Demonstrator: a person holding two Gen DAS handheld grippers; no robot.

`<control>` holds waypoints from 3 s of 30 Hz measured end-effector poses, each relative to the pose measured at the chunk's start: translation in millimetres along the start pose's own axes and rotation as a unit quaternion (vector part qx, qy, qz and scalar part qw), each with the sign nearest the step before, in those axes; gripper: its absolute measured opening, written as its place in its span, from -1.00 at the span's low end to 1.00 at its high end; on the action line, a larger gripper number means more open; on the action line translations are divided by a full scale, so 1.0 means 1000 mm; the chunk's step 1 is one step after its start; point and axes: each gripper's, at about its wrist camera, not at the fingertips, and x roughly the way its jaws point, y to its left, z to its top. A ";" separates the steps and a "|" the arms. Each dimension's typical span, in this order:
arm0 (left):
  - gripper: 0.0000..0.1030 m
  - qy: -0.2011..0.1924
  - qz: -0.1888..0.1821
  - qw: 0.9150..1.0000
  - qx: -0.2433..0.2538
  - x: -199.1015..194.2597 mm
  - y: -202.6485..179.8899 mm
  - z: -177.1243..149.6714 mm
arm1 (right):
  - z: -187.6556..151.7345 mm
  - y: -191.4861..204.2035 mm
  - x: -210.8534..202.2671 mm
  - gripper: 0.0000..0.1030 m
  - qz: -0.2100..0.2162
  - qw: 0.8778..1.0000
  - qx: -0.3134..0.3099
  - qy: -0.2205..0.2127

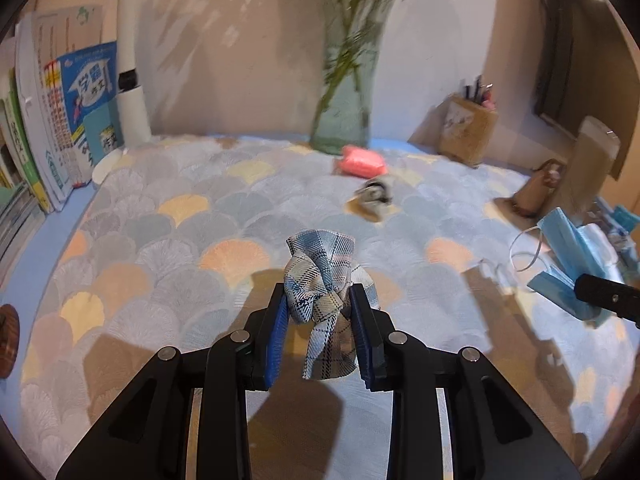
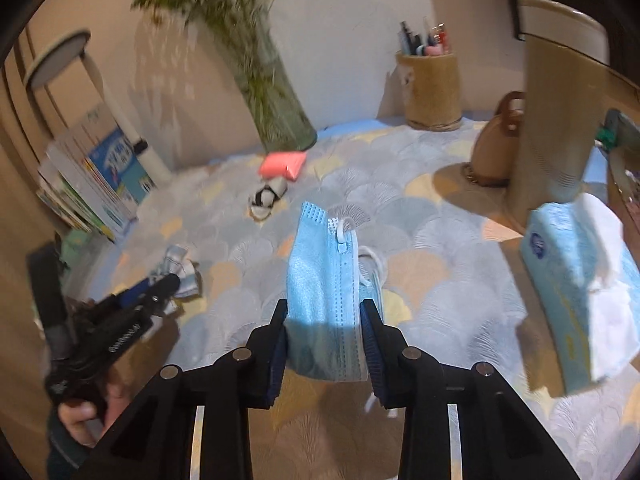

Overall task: Organize soft objects
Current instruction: 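Carry plaid cloth and blue masks to the glass bowl and release both, then move both open tools back over the desk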

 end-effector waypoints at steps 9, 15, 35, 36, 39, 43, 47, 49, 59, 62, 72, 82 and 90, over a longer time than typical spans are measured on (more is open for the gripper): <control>-0.48 -0.046 -0.066 0.994 0.069 -0.053 -0.085 0.016 | 0.000 -0.031 -0.068 -0.35 -0.003 0.998 0.022 -0.054; -0.48 -0.074 -0.113 0.983 0.127 -0.083 -0.154 0.027 | -0.002 -0.059 -0.121 -0.35 -0.008 0.993 0.040 -0.108; -0.34 -0.037 -0.244 0.941 0.231 -0.026 -0.404 0.083 | 0.035 -0.277 -0.222 -0.35 -0.163 0.952 0.193 -0.171; -0.13 -0.031 -0.243 0.941 0.232 -0.019 -0.409 0.083 | 0.037 -0.281 -0.218 -0.35 -0.173 0.952 0.191 -0.162; -0.11 -0.006 -0.244 0.942 0.229 -0.002 -0.416 0.081 | 0.038 -0.288 -0.204 -0.18 -0.198 0.955 0.182 -0.121; -0.11 0.020 -0.250 0.942 0.224 0.007 -0.410 0.074 | 0.032 -0.289 -0.191 0.22 -0.212 0.958 0.168 -0.094; -0.11 0.006 -0.251 0.940 0.230 -0.011 -0.393 0.070 | 0.023 -0.278 -0.193 0.22 -0.231 0.958 0.149 -0.086; -0.09 -0.011 -0.249 0.938 0.240 -0.027 -0.377 0.068 | 0.020 -0.270 -0.195 0.22 -0.239 0.957 0.136 -0.090; 0.66 -0.115 -0.192 0.953 0.202 -0.111 -0.238 0.072 | 0.004 -0.148 -0.208 0.71 -0.219 0.966 0.034 -0.136; 0.75 -0.168 -0.114 0.962 0.184 -0.136 -0.187 0.071 | 0.003 -0.105 -0.202 0.74 -0.194 0.970 0.001 -0.144; 0.99 -0.208 0.023 0.970 0.122 -0.175 -0.053 0.051 | -0.006 0.022 -0.128 0.77 -0.111 0.985 -0.091 -0.095; 0.99 -0.103 0.095 0.985 0.105 -0.105 -0.014 0.011 | -0.013 0.091 -0.030 0.77 -0.090 0.984 -0.151 -0.010; 0.98 0.027 0.043 0.998 0.023 -0.024 0.010 -0.014 | -0.019 0.066 0.045 0.77 -0.123 0.983 -0.112 0.072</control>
